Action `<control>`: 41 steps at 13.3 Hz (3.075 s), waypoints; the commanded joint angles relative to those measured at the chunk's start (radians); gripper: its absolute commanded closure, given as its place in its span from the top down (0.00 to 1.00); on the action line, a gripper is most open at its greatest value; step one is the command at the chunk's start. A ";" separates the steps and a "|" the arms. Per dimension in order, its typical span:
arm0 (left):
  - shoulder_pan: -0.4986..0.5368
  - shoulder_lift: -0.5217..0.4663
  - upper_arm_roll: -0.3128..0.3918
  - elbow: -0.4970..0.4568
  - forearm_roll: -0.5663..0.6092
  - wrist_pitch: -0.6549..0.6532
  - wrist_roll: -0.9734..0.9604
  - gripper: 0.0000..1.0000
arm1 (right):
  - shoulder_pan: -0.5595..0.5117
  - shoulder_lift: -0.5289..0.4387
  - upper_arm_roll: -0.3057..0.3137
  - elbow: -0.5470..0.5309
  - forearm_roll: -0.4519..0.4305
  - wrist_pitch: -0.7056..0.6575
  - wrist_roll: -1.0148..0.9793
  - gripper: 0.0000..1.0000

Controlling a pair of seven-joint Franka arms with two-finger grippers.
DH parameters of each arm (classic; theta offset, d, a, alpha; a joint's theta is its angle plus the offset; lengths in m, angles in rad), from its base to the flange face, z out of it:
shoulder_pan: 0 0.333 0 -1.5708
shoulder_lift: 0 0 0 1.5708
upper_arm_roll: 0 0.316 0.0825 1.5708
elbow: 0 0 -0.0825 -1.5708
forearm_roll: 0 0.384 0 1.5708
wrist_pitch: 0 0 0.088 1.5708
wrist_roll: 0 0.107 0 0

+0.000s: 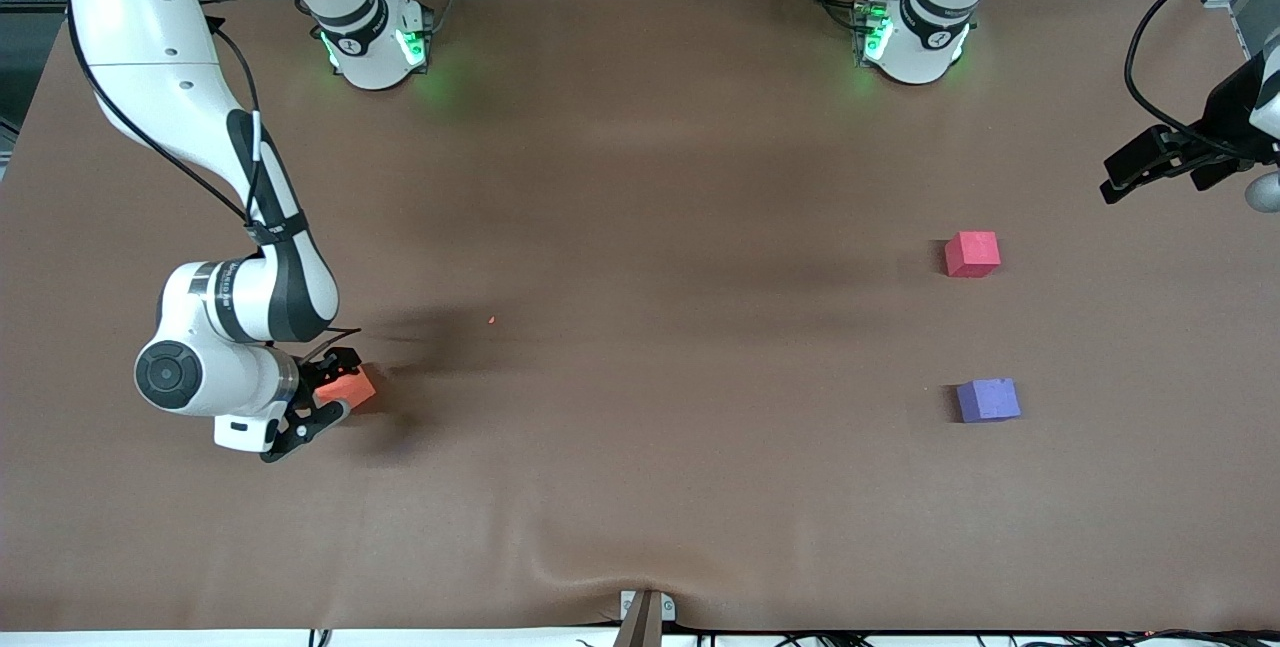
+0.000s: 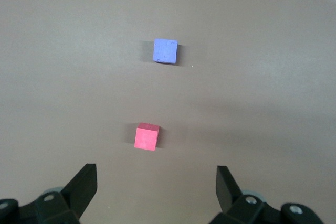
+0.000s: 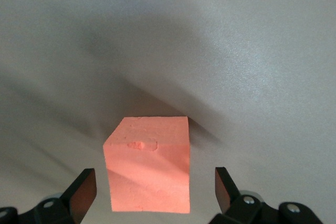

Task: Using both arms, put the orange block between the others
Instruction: 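Close the right gripper on the orange cube, then carry the orange cube with the right gripper while the left gripper approaches, then pass the orange cube to the left gripper while the right gripper withdraws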

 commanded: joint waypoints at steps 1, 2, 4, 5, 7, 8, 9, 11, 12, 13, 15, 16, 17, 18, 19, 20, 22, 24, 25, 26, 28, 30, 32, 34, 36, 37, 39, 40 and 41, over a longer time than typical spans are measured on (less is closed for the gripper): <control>0.011 0.000 -0.006 0.000 -0.013 0.010 0.022 1.00 | -0.004 0.010 0.000 -0.006 0.007 0.020 -0.023 1.00; 0.011 0.000 -0.006 -0.002 -0.013 0.010 0.022 1.00 | -0.004 0.015 0.000 -0.007 0.008 0.020 -0.021 1.00; 0.012 0.000 -0.006 -0.002 -0.013 0.010 0.022 1.00 | -0.004 0.027 0.002 -0.015 0.010 0.022 -0.023 1.00; 0.012 0.002 -0.006 0.000 -0.013 0.010 0.022 1.00 | -0.004 0.032 0.000 -0.018 0.011 0.022 -0.021 1.00; 0.012 0.002 -0.006 0.000 -0.013 0.012 0.022 1.00 | -0.006 0.033 0.002 -0.021 0.013 0.022 -0.021 0.97; 0.011 0.002 -0.007 0.000 -0.013 0.010 0.022 1.00 | -0.006 0.033 0.000 -0.020 0.014 0.022 -0.020 0.71; 0.012 0.002 -0.006 -0.002 -0.013 0.010 0.022 1.00 | -0.006 0.033 0.002 -0.016 0.017 0.022 -0.020 0.56; 0.011 0.002 -0.007 -0.002 -0.013 0.010 0.023 1.00 | -0.004 0.029 0.002 -0.012 0.084 0.020 -0.015 0.45; 0.011 0.002 -0.006 -0.003 -0.013 0.010 0.022 1.00 | 0.000 0.021 0.002 -0.010 0.140 0.020 -0.013 0.45; 0.011 0.002 -0.007 -0.005 -0.013 0.010 0.022 1.00 | 0.012 0.007 0.002 -0.003 0.169 0.020 -0.007 0.44; 0.011 0.000 -0.007 -0.005 -0.013 0.010 0.022 1.00 | 0.093 -0.026 0.000 0.026 0.174 0.022 0.052 0.42; 0.012 0.000 -0.007 -0.005 -0.013 0.010 0.023 1.00 | 0.136 -0.043 0.000 0.030 0.174 0.022 0.162 0.41; 0.012 0.002 -0.007 -0.005 -0.013 0.015 0.023 1.00 | 0.184 -0.054 0.002 0.030 0.178 0.020 0.298 0.41; 0.011 0.005 -0.006 -0.005 -0.011 0.024 0.022 1.00 | 0.231 -0.056 0.002 0.031 0.186 0.020 0.400 0.41; 0.011 0.014 -0.006 -0.003 -0.011 0.028 0.022 1.00 | 0.286 -0.056 0.002 0.031 0.215 0.022 0.484 0.41; 0.009 0.016 -0.007 -0.005 -0.011 0.033 0.022 1.00 | 0.342 -0.056 0.000 0.031 0.276 0.026 0.567 0.41; 0.009 0.016 -0.007 -0.006 -0.011 0.033 0.023 1.00 | 0.437 -0.047 -0.001 0.031 0.431 0.089 0.731 0.41; 0.008 0.022 -0.009 -0.014 -0.011 0.035 0.022 1.00 | 0.515 -0.025 -0.001 0.031 0.509 0.168 0.828 0.42; 0.005 0.039 -0.010 -0.015 -0.011 0.038 0.022 1.00 | 0.555 -0.014 -0.001 0.031 0.557 0.214 0.871 0.42; 0.000 0.056 -0.013 -0.025 -0.011 0.039 0.022 1.00 | 0.593 -0.001 -0.001 0.031 0.608 0.254 0.900 0.46; -0.009 0.076 -0.021 -0.058 -0.013 0.067 0.020 1.00 | 0.661 0.022 -0.001 0.031 0.677 0.299 0.901 0.49; -0.015 0.092 -0.053 -0.106 -0.011 0.088 0.001 1.00 | 0.719 0.049 -0.001 0.045 0.679 0.313 0.899 0.50; -0.015 0.123 -0.082 -0.149 -0.011 0.127 -0.003 1.00 | 0.749 0.062 -0.003 0.048 0.677 0.319 0.895 0.56; -0.015 0.143 -0.107 -0.198 -0.010 0.160 -0.007 1.00 | 0.756 0.076 -0.003 0.054 0.677 0.324 0.892 0.72; -0.026 0.151 -0.124 -0.244 -0.006 0.194 -0.038 1.00 | 0.766 0.078 -0.003 0.053 0.676 0.333 0.893 1.00; -0.038 0.154 -0.131 -0.279 -0.009 0.218 -0.053 1.00 | 0.764 0.078 -0.003 0.053 0.671 0.341 0.892 1.00; -0.058 0.148 -0.157 -0.363 -0.011 0.310 -0.119 1.00 | 0.750 0.073 -0.003 0.054 0.671 0.341 0.892 1.00; -0.060 0.151 -0.186 -0.388 -0.011 0.344 -0.183 1.00 | 0.740 0.066 -0.004 0.054 0.669 0.339 0.890 1.00; -0.061 0.154 -0.217 -0.408 -0.011 0.378 -0.257 1.00 | 0.727 0.050 -0.004 0.054 0.666 0.335 0.889 1.00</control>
